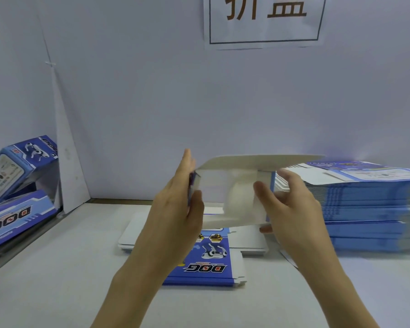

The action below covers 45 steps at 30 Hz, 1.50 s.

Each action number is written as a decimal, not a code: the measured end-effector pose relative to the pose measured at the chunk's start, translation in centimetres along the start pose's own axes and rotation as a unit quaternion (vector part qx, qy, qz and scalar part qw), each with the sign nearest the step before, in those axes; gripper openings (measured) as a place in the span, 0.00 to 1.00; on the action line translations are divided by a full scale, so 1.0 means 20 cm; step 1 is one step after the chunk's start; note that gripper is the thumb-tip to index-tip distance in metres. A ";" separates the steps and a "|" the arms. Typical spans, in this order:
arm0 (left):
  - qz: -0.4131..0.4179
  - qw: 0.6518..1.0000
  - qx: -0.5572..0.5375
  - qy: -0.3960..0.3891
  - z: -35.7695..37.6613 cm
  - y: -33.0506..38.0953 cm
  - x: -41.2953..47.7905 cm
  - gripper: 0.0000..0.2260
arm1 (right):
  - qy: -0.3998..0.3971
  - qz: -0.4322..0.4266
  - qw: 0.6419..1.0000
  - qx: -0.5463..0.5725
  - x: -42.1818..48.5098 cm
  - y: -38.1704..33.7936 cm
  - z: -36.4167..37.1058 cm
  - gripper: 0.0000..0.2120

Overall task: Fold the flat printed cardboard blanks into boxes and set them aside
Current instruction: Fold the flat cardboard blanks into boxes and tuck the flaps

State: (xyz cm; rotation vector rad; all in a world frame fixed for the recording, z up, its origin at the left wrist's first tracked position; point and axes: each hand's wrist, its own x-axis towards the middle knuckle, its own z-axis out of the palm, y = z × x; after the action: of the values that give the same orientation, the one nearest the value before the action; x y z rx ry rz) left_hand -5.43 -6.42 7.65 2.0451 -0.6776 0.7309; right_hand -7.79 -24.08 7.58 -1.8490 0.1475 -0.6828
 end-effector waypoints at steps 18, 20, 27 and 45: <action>0.131 0.989 0.058 0.024 0.02 -0.06 0.00 0.62 | -0.038 0.070 0.984 0.158 -0.01 -0.02 0.04 0.12; 0.123 0.990 0.072 0.015 0.03 -0.08 0.01 0.61 | -0.062 0.033 0.989 0.131 -0.03 -0.05 0.04 0.13; 0.133 0.988 0.062 0.041 -0.02 -0.17 0.03 0.63 | -0.034 -0.058 0.996 0.057 -0.04 -0.06 0.00 0.24; 0.164 0.984 0.069 0.008 -0.07 -0.13 0.03 0.65 | -0.148 0.257 0.822 0.486 0.08 -0.01 -0.10 0.12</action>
State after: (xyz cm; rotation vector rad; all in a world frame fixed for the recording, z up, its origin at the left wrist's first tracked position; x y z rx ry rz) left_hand -3.63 -4.04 7.28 2.0719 -0.9942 1.0058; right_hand -7.63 -26.34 8.78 -0.8253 0.0625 -0.0212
